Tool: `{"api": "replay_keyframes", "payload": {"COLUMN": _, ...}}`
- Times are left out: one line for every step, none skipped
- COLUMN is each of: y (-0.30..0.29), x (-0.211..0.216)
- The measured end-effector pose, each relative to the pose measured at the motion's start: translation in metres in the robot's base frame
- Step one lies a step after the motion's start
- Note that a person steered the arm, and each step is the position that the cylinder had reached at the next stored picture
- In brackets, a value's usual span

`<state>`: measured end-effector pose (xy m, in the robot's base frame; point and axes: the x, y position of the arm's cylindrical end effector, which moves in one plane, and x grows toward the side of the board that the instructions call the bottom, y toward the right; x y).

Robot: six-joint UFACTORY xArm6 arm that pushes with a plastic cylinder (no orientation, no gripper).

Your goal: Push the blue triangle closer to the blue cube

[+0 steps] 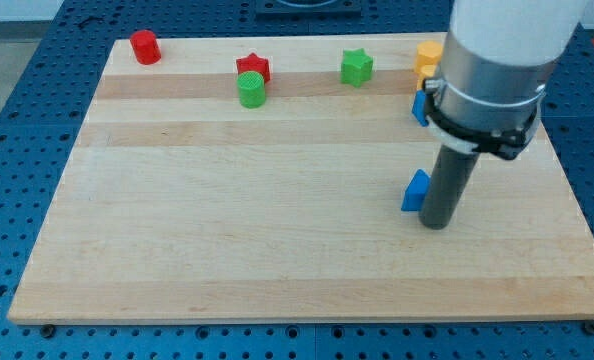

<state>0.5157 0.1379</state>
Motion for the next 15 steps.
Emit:
{"api": "replay_keyframes", "payload": {"y": 0.004, "x": -0.016}}
{"api": "replay_keyframes", "payload": {"y": 0.003, "x": -0.019}}
{"api": "replay_keyframes", "payload": {"y": -0.007, "x": -0.004}}
{"api": "replay_keyframes", "payload": {"y": -0.012, "x": -0.004}}
{"api": "replay_keyframes", "payload": {"y": -0.016, "x": -0.014}}
{"api": "replay_keyframes", "payload": {"y": -0.021, "x": -0.03}}
{"api": "replay_keyframes", "payload": {"y": -0.028, "x": -0.051}}
{"api": "replay_keyframes", "payload": {"y": -0.028, "x": -0.075}}
{"api": "replay_keyframes", "payload": {"y": -0.032, "x": -0.085}}
{"api": "replay_keyframes", "payload": {"y": -0.057, "x": -0.087}}
{"api": "replay_keyframes", "payload": {"y": -0.06, "x": -0.099}}
{"api": "replay_keyframes", "payload": {"y": -0.053, "x": -0.102}}
{"api": "replay_keyframes", "payload": {"y": -0.043, "x": -0.103}}
{"api": "replay_keyframes", "payload": {"y": -0.038, "x": -0.105}}
{"api": "replay_keyframes", "payload": {"y": -0.037, "x": -0.106}}
